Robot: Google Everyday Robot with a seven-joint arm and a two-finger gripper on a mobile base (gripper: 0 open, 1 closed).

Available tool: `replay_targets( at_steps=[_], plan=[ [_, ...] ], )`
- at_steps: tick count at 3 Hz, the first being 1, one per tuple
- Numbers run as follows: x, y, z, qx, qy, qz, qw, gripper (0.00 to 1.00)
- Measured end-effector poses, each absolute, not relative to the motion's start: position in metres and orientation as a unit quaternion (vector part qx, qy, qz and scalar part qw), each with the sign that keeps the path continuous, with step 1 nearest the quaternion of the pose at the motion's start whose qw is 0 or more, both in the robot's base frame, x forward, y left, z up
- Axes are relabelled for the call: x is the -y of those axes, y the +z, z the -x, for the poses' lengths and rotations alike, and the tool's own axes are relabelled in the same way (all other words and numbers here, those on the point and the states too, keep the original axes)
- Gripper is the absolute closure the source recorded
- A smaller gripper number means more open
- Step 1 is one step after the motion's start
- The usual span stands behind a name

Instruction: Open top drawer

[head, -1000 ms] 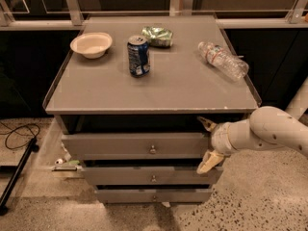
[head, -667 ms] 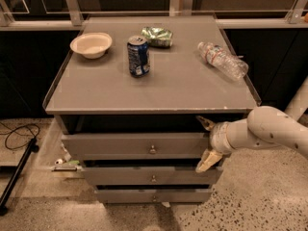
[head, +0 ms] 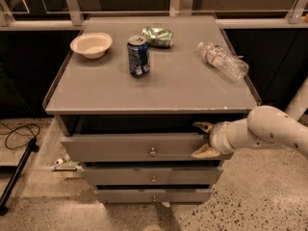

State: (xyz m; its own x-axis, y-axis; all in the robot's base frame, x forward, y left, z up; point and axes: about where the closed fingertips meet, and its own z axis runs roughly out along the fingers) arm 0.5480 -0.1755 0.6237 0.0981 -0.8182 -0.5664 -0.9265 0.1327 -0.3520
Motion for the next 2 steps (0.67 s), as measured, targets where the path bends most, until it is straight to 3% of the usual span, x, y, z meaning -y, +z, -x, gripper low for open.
replay_targets(
  at_steps=[2],
  plan=[
    [0.1754, 0.6320, -0.5485, -0.667, 0.078, 0.654, 0.348, 0.89]
  ],
)
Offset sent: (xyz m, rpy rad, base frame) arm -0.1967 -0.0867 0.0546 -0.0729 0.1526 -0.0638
